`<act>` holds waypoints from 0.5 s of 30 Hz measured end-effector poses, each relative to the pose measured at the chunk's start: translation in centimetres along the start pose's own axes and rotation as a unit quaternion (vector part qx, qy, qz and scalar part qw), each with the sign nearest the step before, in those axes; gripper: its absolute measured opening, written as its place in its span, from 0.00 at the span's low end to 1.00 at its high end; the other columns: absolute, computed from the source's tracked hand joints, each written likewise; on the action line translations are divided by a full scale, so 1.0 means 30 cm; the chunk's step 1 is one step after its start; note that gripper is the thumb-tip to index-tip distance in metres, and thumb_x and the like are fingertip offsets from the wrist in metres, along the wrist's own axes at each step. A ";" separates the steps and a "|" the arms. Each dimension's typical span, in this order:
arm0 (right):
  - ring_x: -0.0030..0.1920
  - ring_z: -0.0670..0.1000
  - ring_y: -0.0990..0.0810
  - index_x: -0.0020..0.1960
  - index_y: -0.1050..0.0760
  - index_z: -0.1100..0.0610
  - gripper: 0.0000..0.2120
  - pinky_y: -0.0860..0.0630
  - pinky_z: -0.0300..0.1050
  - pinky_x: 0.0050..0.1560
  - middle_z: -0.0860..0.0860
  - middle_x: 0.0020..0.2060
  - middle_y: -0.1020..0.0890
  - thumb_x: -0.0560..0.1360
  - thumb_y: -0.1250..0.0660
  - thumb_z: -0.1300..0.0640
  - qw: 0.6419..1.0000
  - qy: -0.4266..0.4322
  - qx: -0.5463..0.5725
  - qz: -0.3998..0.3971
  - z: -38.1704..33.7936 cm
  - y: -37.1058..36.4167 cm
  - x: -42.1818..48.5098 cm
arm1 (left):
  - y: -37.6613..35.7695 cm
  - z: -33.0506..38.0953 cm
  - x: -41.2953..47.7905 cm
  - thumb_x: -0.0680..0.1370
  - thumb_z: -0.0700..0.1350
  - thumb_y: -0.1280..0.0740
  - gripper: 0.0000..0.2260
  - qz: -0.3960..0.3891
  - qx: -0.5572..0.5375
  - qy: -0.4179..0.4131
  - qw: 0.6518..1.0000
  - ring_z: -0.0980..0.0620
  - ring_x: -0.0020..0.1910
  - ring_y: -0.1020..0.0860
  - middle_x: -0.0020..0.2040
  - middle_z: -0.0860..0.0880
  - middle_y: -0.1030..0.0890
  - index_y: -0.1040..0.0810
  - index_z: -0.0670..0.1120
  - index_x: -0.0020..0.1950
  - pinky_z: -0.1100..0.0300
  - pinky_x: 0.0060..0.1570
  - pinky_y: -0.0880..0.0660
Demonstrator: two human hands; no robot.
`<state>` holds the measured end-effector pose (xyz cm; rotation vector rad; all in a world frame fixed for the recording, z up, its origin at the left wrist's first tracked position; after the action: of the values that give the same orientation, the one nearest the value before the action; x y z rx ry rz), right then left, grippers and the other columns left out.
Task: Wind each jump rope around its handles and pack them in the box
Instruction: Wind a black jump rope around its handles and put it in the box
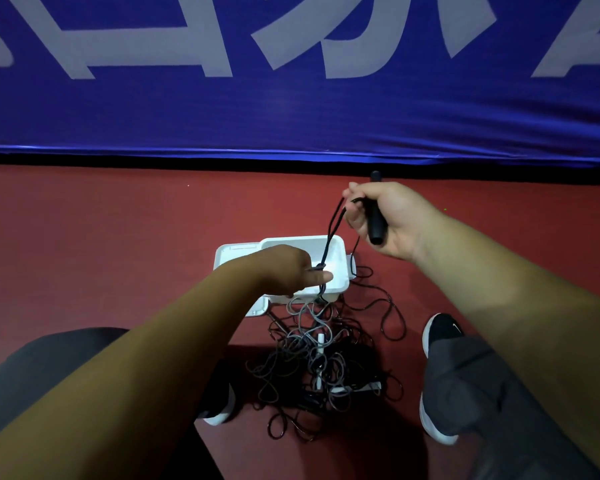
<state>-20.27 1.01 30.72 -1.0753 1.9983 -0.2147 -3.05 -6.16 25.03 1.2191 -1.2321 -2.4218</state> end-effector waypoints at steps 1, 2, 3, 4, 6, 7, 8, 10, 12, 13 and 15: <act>0.27 0.46 0.20 0.55 0.24 0.60 0.06 0.22 0.36 0.26 0.52 0.37 0.20 0.84 0.38 0.67 1.000 -0.013 0.004 -0.014 0.003 -0.007 -0.007 | -0.002 -0.003 0.006 0.81 0.70 0.41 0.30 0.020 -0.008 0.001 1.000 0.46 0.47 0.18 0.45 0.46 0.16 0.21 0.42 0.50 0.51 0.50 0.24; 0.28 0.46 0.20 0.56 0.23 0.60 0.06 0.21 0.36 0.27 0.53 0.39 0.20 0.84 0.37 0.67 0.999 -0.023 0.015 -0.025 0.005 -0.013 -0.012 | -0.006 -0.005 0.012 0.81 0.70 0.40 0.29 0.045 -0.002 0.004 0.999 0.47 0.45 0.19 0.43 0.48 0.18 0.22 0.44 0.48 0.52 0.47 0.25; 0.29 0.46 0.20 0.57 0.23 0.61 0.05 0.20 0.36 0.28 0.53 0.39 0.19 0.83 0.36 0.67 0.998 -0.031 0.032 -0.035 0.004 -0.018 -0.016 | -0.009 -0.006 0.014 0.80 0.70 0.39 0.27 0.072 0.004 0.004 0.997 0.47 0.46 0.20 0.43 0.51 0.19 0.22 0.46 0.50 0.52 0.47 0.25; 0.29 0.46 0.20 0.58 0.23 0.61 0.05 0.19 0.37 0.29 0.53 0.39 0.19 0.83 0.35 0.67 0.997 -0.038 0.045 -0.046 0.003 -0.022 -0.019 | -0.012 -0.005 0.016 0.80 0.68 0.37 0.23 0.089 -0.007 -0.004 0.996 0.48 0.49 0.20 0.46 0.53 0.19 0.21 0.49 0.56 0.51 0.51 0.24; 0.31 0.46 0.20 0.56 0.23 0.61 0.03 0.18 0.38 0.30 0.53 0.40 0.19 0.83 0.34 0.66 0.995 -0.045 0.056 -0.067 -0.004 -0.027 -0.028 | -0.013 0.008 0.015 0.82 0.63 0.34 0.18 0.075 -0.057 -0.042 0.995 0.49 0.55 0.20 0.54 0.54 0.17 0.22 0.56 0.67 0.53 0.60 0.24; 0.31 0.46 0.19 0.54 0.23 0.62 0.01 0.18 0.38 0.31 0.53 0.40 0.19 0.83 0.33 0.65 0.994 -0.045 0.066 -0.076 -0.007 -0.028 -0.032 | -0.011 0.016 0.015 0.82 0.60 0.33 0.16 0.061 -0.076 -0.059 0.994 0.51 0.54 0.20 0.55 0.54 0.16 0.21 0.56 0.68 0.56 0.60 0.24; 0.31 0.46 0.19 0.52 0.23 0.62 0.02 0.18 0.38 0.31 0.53 0.41 0.20 0.83 0.32 0.64 0.993 -0.041 0.080 -0.081 -0.011 -0.028 -0.034 | -0.011 0.023 0.016 0.83 0.57 0.33 0.14 0.050 -0.080 -0.066 0.993 0.51 0.52 0.20 0.53 0.53 0.16 0.18 0.54 0.65 0.57 0.57 0.25; 0.32 0.47 0.19 0.49 0.24 0.63 0.05 0.17 0.39 0.32 0.54 0.39 0.21 0.84 0.32 0.63 0.990 -0.017 0.120 -0.073 -0.022 -0.023 -0.032 | -0.011 0.035 0.020 0.84 0.53 0.34 0.10 0.037 -0.072 -0.069 0.994 0.50 0.48 0.22 0.47 0.53 0.18 0.16 0.50 0.55 0.57 0.49 0.26; 0.33 0.51 0.17 0.46 0.23 0.65 0.10 0.16 0.43 0.34 0.55 0.38 0.21 0.85 0.33 0.62 0.985 0.018 0.164 -0.053 -0.035 -0.017 -0.025 | -0.010 0.041 0.020 0.85 0.49 0.37 0.11 0.034 -0.094 -0.067 0.993 0.49 0.45 0.20 0.44 0.53 0.17 0.19 0.51 0.46 0.58 0.46 0.26; 0.34 0.53 0.15 0.46 0.23 0.66 0.12 0.14 0.46 0.37 0.57 0.38 0.19 0.85 0.34 0.60 0.981 0.035 0.183 -0.049 -0.043 -0.012 -0.020 | -0.009 0.045 0.016 0.86 0.48 0.38 0.12 0.035 -0.127 -0.067 0.989 0.50 0.44 0.18 0.42 0.52 0.15 0.21 0.51 0.44 0.58 0.46 0.24; 0.38 0.56 0.12 0.49 0.21 0.69 0.15 0.13 0.51 0.44 0.60 0.41 0.16 0.87 0.36 0.57 0.982 0.049 0.175 -0.046 -0.055 0.003 -0.009 | -0.004 0.055 0.008 0.87 0.46 0.41 0.13 0.031 -0.226 -0.068 0.971 0.51 0.39 0.16 0.37 0.50 0.15 0.24 0.47 0.46 0.58 0.43 0.22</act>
<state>-21.47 0.90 31.87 -0.9446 1.9060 -0.6542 -4.37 -5.21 25.34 0.8812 -0.6691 -2.5741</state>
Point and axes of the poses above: each hand's wrist, its own x-axis towards the middle knuckle, its own y-axis out of the back of the hand, z = x × y, the point moved 2 cm from there along x, towards the middle knuckle
